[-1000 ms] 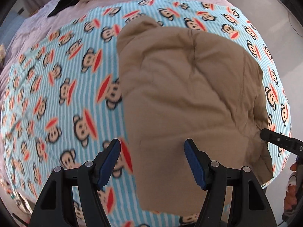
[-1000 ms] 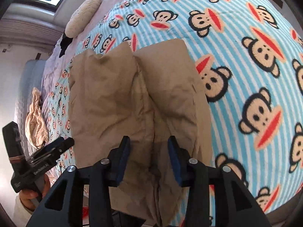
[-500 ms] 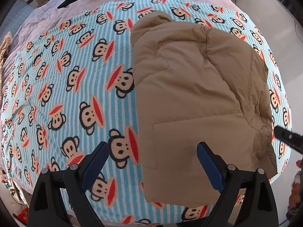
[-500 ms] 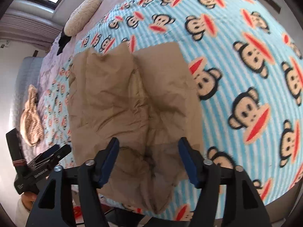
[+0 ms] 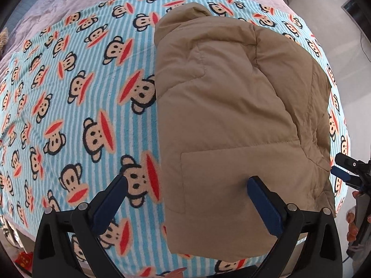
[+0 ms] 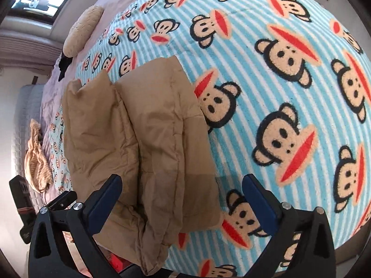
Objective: Fold large clothes
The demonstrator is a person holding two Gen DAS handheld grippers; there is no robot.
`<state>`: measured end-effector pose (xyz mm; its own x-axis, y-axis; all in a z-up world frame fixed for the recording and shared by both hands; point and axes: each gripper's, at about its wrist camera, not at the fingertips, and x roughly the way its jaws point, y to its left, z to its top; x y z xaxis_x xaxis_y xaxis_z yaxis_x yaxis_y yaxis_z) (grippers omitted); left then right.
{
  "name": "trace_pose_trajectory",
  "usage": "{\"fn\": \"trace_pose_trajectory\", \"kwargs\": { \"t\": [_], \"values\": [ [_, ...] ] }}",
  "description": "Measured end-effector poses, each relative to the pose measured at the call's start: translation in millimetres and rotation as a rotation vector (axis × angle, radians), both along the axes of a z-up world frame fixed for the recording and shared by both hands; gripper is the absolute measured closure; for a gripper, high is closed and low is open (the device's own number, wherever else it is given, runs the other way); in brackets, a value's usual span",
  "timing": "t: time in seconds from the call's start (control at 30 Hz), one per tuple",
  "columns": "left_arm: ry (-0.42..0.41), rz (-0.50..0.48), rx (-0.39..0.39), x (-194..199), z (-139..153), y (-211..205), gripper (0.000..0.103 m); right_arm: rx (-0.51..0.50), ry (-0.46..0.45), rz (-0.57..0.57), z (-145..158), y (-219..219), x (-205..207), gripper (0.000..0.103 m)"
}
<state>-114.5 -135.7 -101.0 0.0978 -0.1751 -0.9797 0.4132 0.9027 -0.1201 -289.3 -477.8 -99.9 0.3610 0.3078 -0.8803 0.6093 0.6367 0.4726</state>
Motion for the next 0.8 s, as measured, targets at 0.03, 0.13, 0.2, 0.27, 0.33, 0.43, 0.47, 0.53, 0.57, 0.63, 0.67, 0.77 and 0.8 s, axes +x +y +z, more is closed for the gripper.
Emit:
{"fn": "trace_pose_trajectory", "kwargs": {
  "t": [0.03,0.13,0.2,0.27,0.33,0.43,0.47,0.53,0.57,0.63,0.67,0.77,0.8],
  "values": [
    [0.003,0.000,-0.007,1.9,-1.0,-0.1,0.000,0.005,-0.003,0.008,-1.9,-1.1,0.7,0.000],
    [0.016,0.014,-0.037,9.7,-4.4,1.9,0.000,0.015,-0.016,0.032,-6.8,-3.5,4.3,0.000],
    [0.019,0.035,-0.050,16.7,-8.1,4.2,0.000,0.029,-0.010,0.048,-12.5,-4.9,9.0,0.000],
    [0.025,0.060,-0.073,24.8,-11.5,8.0,0.000,0.056,0.016,0.069,-20.9,-6.5,14.5,0.000],
    [0.038,0.086,-0.103,33.3,-15.5,13.3,0.000,0.088,0.040,0.078,-28.2,-8.2,19.6,0.000],
    [0.098,0.098,-0.189,46.3,-24.1,24.1,0.000,0.126,0.045,0.061,-36.8,-13.3,20.9,0.000],
    [0.107,0.104,-0.206,48.6,-25.1,25.7,0.000,0.147,0.037,0.051,-39.3,-15.9,21.3,0.000],
    [0.124,0.108,-0.248,53.7,-27.3,29.9,0.000,0.169,0.019,0.041,-40.9,-18.5,22.0,0.000],
    [0.129,0.107,-0.262,55.5,-28.2,30.8,0.000,0.177,0.010,0.041,-41.3,-19.9,22.8,0.000],
    [0.156,0.106,-0.310,60.4,-33.4,32.6,0.000,0.193,-0.006,0.049,-43.0,-20.9,25.3,0.000],
    [0.167,0.108,-0.323,61.4,-35.5,33.9,0.000,0.200,-0.012,0.056,-44.9,-21.1,27.5,0.000],
    [0.179,0.109,-0.342,64.9,-38.8,30.7,0.000,0.250,-0.056,0.075,-44.8,-19.6,34.9,0.000],
    [0.173,0.103,-0.337,65.1,-38.7,28.9,0.000,0.275,-0.082,0.087,-43.2,-18.3,37.2,0.000]
  ]
}}
